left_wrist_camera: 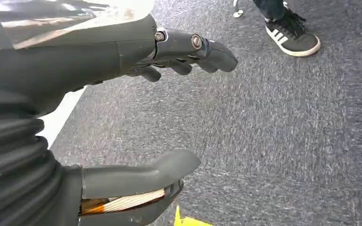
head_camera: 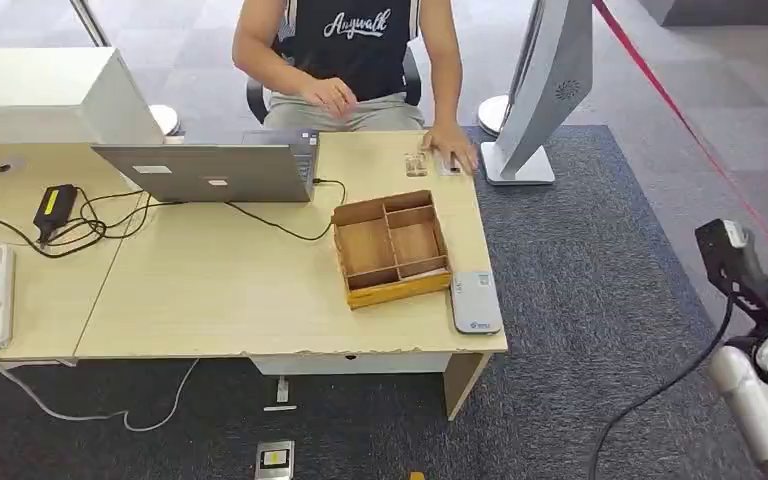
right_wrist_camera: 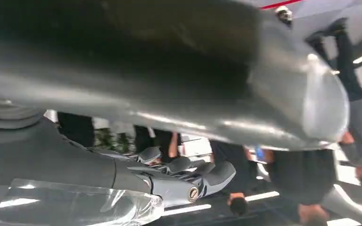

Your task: Pass the card to the sensor for recognition and then transmit it.

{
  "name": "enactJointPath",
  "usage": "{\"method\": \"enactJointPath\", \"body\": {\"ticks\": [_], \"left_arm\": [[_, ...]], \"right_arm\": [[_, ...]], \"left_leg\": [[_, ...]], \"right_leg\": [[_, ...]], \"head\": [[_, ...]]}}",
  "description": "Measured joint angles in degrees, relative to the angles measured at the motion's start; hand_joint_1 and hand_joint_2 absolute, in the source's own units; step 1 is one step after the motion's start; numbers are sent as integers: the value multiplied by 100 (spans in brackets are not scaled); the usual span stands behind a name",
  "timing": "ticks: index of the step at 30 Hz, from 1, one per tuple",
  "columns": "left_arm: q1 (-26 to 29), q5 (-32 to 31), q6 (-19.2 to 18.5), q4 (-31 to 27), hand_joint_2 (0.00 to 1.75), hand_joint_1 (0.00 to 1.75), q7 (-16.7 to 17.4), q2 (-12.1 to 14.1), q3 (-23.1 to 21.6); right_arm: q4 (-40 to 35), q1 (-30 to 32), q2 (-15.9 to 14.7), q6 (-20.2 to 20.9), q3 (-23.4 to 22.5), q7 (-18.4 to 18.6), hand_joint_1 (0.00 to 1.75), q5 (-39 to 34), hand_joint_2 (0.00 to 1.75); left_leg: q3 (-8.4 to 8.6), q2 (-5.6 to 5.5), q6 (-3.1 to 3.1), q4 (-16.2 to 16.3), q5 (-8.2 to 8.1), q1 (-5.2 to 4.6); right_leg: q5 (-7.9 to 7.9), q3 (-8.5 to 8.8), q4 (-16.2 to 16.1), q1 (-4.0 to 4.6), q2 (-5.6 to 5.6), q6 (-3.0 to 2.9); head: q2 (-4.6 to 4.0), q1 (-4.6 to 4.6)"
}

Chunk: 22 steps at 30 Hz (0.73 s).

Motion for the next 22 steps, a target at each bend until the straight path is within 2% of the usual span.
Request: {"method": "enactJointPath", "body": {"ticks": [2,4,6,11,18,22], "left_arm": [[-14,-37,0,7,175,0,0,0,50],[-15,-107,0,20,175,0,0,-6,111],[-14,-157,0,37,175,0,-2,-11,166],[-40,-328,0,61,175,0,-2,-15,269],[-47,-616,-13,94,175,0,-4,-15,376],[-58,-669,-15,98,175,0,2,-15,437]], "right_arm": [[127,123,79,-138,-227,0,0,-140,0],[355,298,172,-522,-397,-9,0,-472,0],[573,500,282,-717,-520,-59,0,-739,0],[1076,851,641,-763,-887,-414,0,-879,0],[1995,1209,1508,-765,-1843,-1671,0,-607,0],[2483,1211,1911,-765,-2455,-2051,0,-395,0]], "left_leg": [[2,3,0,0,0,2],[1,-3,0,0,0,2],[-1,-2,0,0,0,1],[2,5,-2,-1,-4,2],[4,10,-3,-8,-5,2],[5,12,-3,-9,-5,2]], "right_leg": [[-1,3,-1,2,0,0],[-2,7,-1,2,-3,1],[-1,6,0,1,-2,0],[-5,-1,-1,3,5,-4],[-10,-5,0,2,10,-2],[-12,-4,1,2,11,-4]], "head": [[0,2],[0,4],[0,4],[0,4],[0,0],[2,0]]}}
